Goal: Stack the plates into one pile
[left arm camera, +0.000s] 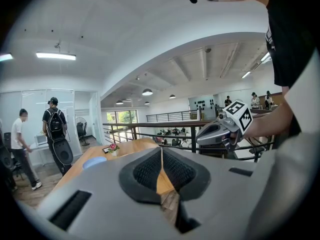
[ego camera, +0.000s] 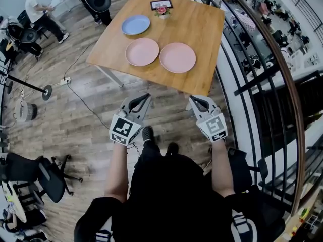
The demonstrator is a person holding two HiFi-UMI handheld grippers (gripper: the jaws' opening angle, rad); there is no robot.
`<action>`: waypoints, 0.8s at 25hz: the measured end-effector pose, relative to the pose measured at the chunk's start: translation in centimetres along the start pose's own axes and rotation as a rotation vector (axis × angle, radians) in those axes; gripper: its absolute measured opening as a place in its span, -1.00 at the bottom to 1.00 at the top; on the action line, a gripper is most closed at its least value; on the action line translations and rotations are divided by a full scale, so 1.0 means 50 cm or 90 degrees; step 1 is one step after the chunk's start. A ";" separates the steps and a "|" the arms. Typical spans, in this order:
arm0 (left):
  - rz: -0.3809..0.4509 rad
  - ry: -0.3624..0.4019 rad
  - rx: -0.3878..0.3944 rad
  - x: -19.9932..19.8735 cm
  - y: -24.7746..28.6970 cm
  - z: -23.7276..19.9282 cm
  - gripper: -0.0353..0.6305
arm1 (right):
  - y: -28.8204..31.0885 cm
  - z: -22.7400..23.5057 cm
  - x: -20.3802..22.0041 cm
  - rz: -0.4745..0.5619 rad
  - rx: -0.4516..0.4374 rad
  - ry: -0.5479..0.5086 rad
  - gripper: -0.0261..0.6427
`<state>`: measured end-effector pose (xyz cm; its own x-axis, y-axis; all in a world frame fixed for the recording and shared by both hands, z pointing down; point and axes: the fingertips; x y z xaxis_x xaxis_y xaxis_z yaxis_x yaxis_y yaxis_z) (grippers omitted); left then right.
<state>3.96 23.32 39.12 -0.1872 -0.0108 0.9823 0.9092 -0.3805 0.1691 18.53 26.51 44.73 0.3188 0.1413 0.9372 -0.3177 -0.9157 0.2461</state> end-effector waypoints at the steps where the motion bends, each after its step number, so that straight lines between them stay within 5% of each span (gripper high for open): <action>1: 0.000 0.000 0.000 0.001 -0.002 -0.001 -0.81 | 0.001 -0.002 -0.002 0.001 0.000 0.000 -0.90; 12: 0.004 0.027 -0.001 0.008 -0.022 -0.018 -0.80 | 0.020 -0.023 -0.016 0.021 0.004 0.009 -0.54; 16: 0.002 0.021 0.010 0.011 -0.024 -0.028 -0.46 | 0.026 -0.041 -0.019 0.011 -0.004 -0.009 -0.36; 20: 0.004 0.014 0.015 0.017 -0.029 -0.038 -0.36 | 0.030 -0.055 -0.023 0.006 -0.004 -0.019 -0.29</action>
<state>1.79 22.13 39.55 -0.1890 -0.0331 0.9814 0.9191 -0.3579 0.1649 15.22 26.01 44.69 0.3425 0.1212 0.9317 -0.3268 -0.9143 0.2391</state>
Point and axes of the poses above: the fingertips, and each gripper's own axes: y forward along the fingers, z to its right, x out of its underside, and after that the axes turned 11 degrees about x, right-handed
